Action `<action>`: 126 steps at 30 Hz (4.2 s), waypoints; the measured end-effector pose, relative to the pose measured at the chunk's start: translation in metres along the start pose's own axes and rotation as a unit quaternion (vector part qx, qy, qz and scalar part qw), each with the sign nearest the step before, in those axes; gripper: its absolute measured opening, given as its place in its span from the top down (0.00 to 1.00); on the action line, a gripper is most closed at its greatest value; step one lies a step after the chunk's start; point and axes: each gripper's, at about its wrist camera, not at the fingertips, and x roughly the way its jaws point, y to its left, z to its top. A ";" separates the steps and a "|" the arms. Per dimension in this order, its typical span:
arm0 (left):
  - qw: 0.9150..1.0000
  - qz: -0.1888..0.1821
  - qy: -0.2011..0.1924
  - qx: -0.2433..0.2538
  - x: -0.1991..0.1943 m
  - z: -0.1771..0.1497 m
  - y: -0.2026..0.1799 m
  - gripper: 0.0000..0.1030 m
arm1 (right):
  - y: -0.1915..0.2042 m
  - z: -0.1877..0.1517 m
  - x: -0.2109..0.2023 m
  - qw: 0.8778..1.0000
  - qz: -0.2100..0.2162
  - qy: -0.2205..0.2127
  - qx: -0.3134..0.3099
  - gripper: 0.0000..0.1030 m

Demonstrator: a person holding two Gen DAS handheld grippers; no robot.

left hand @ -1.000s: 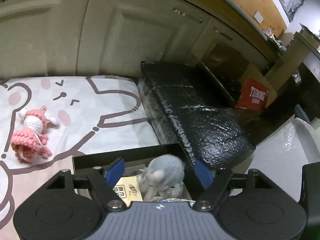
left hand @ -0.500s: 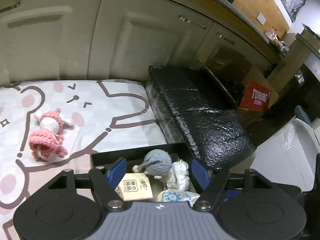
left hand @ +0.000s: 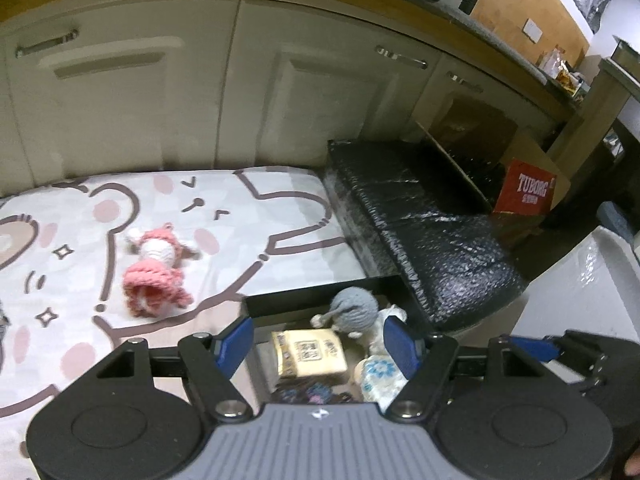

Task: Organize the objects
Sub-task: 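Open the left tool dropping the grey mouse while the right tool releases the pouch into the box, then withdraw both tools from the box back over the bed, then grasp the rope tangle with the left tool while the right tool grasps the pink crocheted doll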

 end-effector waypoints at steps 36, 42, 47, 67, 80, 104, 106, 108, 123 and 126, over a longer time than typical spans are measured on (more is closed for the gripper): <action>0.996 0.061 0.062 0.009 -0.033 -0.032 0.021 0.00 | 0.007 -0.021 -0.041 0.996 -0.066 -0.013 0.058 0.00; 0.996 0.066 0.060 0.000 -0.036 -0.033 0.030 0.00 | 0.007 -0.022 -0.038 0.995 -0.074 -0.009 0.062 0.00; 0.996 0.073 0.054 -0.012 -0.040 -0.032 0.043 0.00 | 0.010 -0.020 -0.033 0.995 -0.073 -0.007 0.065 0.00; 0.988 0.141 0.023 -0.062 -0.077 -0.030 0.120 0.00 | 0.074 0.007 -0.001 0.999 -0.033 -0.003 0.034 0.00; 0.982 0.167 0.012 -0.081 -0.097 -0.034 0.158 0.00 | 0.125 0.024 0.019 1.000 -0.016 -0.004 0.007 0.00; 0.972 0.200 -0.051 -0.108 -0.101 -0.026 0.209 0.00 | 0.164 0.047 0.051 0.999 -0.001 -0.041 0.009 0.00; 0.970 0.207 -0.056 -0.113 -0.100 -0.025 0.217 0.00 | 0.167 0.050 0.056 0.999 0.001 -0.044 0.010 0.00; 0.968 0.211 -0.062 -0.119 -0.099 -0.025 0.227 0.01 | 0.170 0.054 0.062 0.999 0.003 -0.046 0.010 0.00; 0.952 0.257 -0.082 -0.146 -0.080 -0.025 0.292 0.04 | 0.188 0.080 0.115 0.998 0.010 -0.067 0.019 0.00; 0.950 0.261 -0.078 -0.153 -0.074 -0.026 0.308 0.07 | 0.190 0.085 0.131 0.998 0.008 -0.063 0.026 0.01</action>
